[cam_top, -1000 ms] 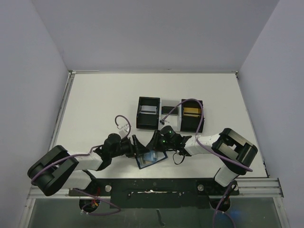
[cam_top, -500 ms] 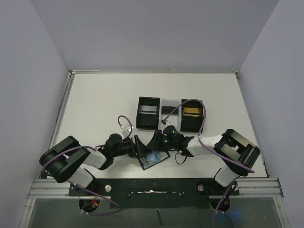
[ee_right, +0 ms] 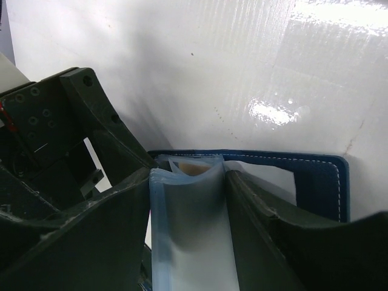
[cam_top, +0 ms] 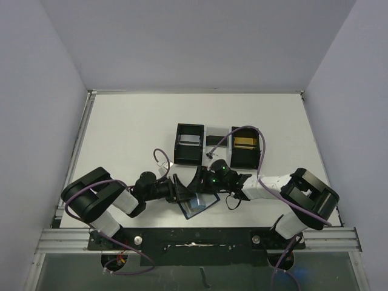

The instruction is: Take the credit cards out of the card holder

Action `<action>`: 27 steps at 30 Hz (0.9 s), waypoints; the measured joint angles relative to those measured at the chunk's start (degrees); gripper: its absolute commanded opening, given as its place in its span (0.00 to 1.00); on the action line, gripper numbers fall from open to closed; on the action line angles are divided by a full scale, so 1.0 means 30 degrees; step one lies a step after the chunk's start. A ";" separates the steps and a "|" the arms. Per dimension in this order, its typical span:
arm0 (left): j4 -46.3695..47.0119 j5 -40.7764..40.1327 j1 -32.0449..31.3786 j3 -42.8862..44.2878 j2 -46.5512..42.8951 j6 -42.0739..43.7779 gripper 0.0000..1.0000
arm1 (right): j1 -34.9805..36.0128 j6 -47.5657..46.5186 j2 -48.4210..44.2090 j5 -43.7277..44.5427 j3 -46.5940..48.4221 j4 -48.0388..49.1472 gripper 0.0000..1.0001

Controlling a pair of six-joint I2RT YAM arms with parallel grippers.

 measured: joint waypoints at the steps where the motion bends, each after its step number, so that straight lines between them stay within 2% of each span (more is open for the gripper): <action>1: -0.0080 0.0058 -0.0022 0.0066 -0.0007 0.0044 0.54 | -0.0007 -0.0036 -0.0138 0.0000 0.0000 -0.0168 0.53; 7: -0.1450 0.0248 -0.0386 0.0801 -0.0423 0.0488 0.54 | -0.0160 -0.0423 -0.1282 0.0189 0.0000 -0.1341 0.57; 16: -0.3016 0.0306 -0.1078 0.2659 -0.0357 0.1282 0.53 | -0.0743 -0.0947 -0.3592 0.1275 0.0000 -0.3789 0.57; 27: -0.3002 0.0379 -0.2200 0.5085 0.1909 0.1297 0.51 | -0.1144 -0.0933 -0.5734 0.3869 0.0000 -0.7803 0.46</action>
